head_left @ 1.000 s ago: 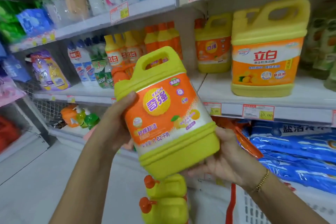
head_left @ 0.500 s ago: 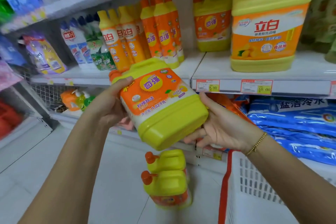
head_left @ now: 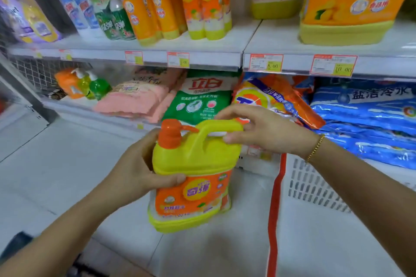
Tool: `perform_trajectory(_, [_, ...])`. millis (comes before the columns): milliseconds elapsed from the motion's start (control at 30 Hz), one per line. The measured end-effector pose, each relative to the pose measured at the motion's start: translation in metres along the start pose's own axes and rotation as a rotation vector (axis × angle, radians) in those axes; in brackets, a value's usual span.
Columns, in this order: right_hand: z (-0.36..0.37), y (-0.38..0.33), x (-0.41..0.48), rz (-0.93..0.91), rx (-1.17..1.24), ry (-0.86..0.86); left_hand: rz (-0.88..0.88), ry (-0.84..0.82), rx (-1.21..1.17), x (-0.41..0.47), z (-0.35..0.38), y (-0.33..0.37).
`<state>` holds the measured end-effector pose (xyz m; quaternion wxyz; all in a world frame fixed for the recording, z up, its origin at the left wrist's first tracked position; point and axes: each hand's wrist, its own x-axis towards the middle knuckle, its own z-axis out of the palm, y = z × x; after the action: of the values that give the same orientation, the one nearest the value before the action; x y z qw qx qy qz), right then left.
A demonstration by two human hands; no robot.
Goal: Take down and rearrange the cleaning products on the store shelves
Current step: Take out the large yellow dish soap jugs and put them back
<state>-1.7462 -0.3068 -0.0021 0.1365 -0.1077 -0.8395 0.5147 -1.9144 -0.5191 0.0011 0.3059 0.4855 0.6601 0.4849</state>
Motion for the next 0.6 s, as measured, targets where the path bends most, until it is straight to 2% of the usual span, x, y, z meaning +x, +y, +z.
perform_trajectory(100, [0.024, 0.014, 0.004, 0.007, -0.411, -0.152, -0.090, -0.040, 0.002, -0.023, 0.006, -0.046])
perform_trajectory(200, [0.054, 0.026, 0.005, 0.050, -0.656, -0.324, -0.144, -0.061, 0.046, -0.040, 0.014, -0.086])
perform_trajectory(400, [0.101, 0.045, 0.000, 0.156, -0.888, -0.483, -0.191, -0.038, 0.178, -0.044, 0.024, -0.140])
perform_trajectory(600, [0.118, 0.053, 0.010, 0.135, -1.113, -0.568, -0.187, 0.011, 0.205, -0.036, 0.024, -0.173])
